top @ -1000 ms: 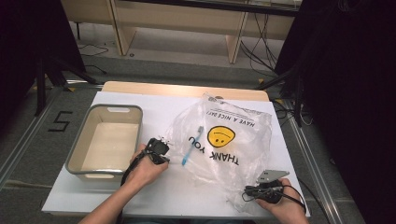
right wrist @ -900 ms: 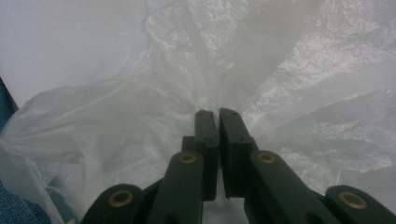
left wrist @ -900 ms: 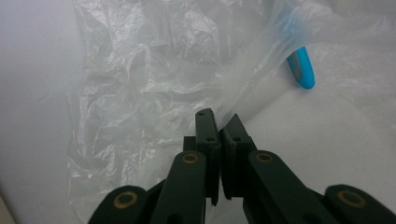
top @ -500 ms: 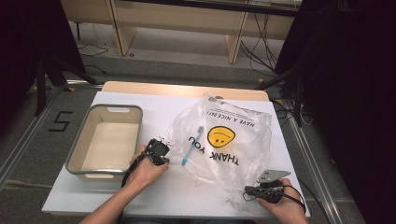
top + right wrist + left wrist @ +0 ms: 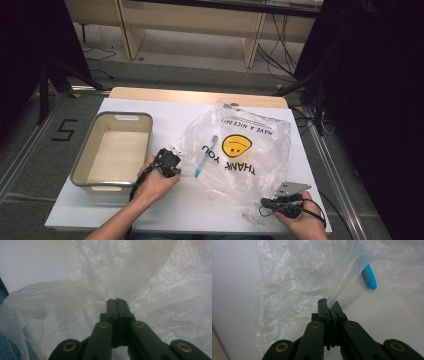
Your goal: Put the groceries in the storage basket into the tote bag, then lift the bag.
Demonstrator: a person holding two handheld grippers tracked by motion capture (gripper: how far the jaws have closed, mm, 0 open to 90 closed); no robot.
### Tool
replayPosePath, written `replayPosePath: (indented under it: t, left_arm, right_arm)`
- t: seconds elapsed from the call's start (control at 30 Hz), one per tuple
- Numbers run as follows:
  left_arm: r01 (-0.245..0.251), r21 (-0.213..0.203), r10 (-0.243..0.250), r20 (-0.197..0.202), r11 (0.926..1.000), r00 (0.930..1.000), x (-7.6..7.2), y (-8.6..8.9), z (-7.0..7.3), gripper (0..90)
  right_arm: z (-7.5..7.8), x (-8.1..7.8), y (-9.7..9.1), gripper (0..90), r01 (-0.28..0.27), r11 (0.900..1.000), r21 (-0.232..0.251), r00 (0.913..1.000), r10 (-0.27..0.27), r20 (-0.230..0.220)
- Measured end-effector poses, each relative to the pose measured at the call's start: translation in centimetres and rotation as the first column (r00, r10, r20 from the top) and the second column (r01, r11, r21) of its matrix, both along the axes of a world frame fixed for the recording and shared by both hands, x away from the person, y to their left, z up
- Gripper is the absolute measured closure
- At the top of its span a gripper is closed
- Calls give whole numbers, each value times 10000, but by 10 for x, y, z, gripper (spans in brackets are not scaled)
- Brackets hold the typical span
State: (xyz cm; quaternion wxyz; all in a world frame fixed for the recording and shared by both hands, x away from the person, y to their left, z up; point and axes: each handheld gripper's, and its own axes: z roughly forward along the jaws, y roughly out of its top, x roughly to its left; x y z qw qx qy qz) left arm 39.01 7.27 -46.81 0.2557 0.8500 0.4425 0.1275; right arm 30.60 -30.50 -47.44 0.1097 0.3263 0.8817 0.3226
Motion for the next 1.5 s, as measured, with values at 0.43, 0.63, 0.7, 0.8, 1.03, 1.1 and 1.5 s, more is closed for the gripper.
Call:
replayPosePath:
  t: [0.43, 0.63, 0.7, 0.8, 1.03, 1.1, 1.5]
  left_arm:
    - [102, -37, -101, 330, 9999, 9994, -3, 3, 4, 894]
    - [129, 5, -129, 323, 9999, 9994, -3, 3, 4, 894]
    - [145, 9, -146, 334, 9999, 9993, -3, 4, 3, 893]
    - [124, -31, -123, 327, 9999, 9994, -3, 3, 4, 893]
    - [207, -147, -201, 414, 9997, 9989, -5, 3, 4, 894]
    - [222, -210, -212, 441, 9995, 9988, -5, 4, 4, 893]
    - [185, -279, -168, 579, 9994, 9982, -5, 5, 8, 893]
  right_arm:
    - [8, -1, -3, 900, 135, 9988, 473, 9993, -151, 342]
    - [7, -1, -4, 900, 144, 9990, 435, 9994, -158, 313]
    - [7, 0, -4, 900, 135, 9992, 384, 9995, -146, 272]
    - [6, 0, -4, 900, 140, 9993, 351, 9996, -149, 259]
    - [10, 1, -5, 900, 232, 9986, 478, 9993, -246, 287]
    - [10, 2, -4, 900, 218, 9987, 452, 9992, -233, 316]
    - [12, 0, -8, 900, 364, 9973, 641, 9981, -394, 464]
